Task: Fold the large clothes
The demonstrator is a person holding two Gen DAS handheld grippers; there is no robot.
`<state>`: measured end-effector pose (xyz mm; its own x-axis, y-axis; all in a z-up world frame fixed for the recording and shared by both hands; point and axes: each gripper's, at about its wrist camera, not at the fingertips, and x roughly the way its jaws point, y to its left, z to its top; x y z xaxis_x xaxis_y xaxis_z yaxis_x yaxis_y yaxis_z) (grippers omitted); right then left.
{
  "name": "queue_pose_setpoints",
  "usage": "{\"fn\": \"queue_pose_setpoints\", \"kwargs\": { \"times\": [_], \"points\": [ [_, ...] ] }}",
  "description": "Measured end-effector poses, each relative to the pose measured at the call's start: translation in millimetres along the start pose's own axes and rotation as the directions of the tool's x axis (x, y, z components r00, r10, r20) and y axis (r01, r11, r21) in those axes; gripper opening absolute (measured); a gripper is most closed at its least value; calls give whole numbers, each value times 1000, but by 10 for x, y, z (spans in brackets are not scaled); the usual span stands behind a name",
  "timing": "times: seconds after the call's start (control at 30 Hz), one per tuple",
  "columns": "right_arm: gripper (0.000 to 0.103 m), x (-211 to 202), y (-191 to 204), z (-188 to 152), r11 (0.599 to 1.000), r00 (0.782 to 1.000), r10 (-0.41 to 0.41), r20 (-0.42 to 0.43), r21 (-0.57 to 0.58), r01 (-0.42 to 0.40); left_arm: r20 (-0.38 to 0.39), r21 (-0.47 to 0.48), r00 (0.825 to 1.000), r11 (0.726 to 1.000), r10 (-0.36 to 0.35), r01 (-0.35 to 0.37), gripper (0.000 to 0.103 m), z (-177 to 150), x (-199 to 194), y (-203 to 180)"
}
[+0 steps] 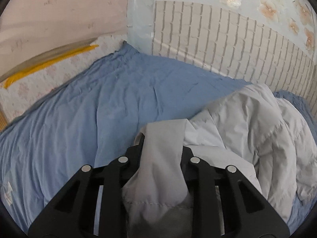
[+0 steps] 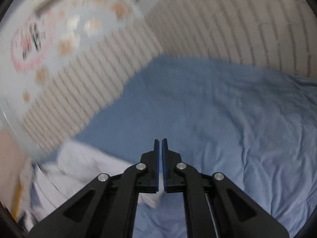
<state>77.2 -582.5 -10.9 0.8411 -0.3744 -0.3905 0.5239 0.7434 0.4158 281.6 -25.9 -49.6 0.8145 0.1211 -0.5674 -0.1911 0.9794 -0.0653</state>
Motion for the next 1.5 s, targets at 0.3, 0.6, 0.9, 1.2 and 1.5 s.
{"fn": "queue_pose_setpoints", "kwargs": {
  "times": [0.3,0.6,0.9,1.2,1.5],
  "points": [
    [101,745,912,-487,926,977,93,-194,-344,-156,-6,-75,998,996,-58,57,29,-50,74,-13],
    [6,1389,1244,-1124,862,936,-2,-351,-475,-176,-2,-65,994,992,-107,107,29,-66,94,-19],
    [5,1024,1072,-662,915,993,-93,-76,-400,55,-4,-76,991,988,-136,135,28,-63,-7,99],
    [101,1565,496,-801,965,960,19,-278,-245,-90,-11,-65,991,989,-135,134,29,-108,-102,96],
    [30,1382,933,-879,914,953,72,-294,-362,-181,-11,-28,992,992,-126,126,29,-106,52,-26]
  ]
}}
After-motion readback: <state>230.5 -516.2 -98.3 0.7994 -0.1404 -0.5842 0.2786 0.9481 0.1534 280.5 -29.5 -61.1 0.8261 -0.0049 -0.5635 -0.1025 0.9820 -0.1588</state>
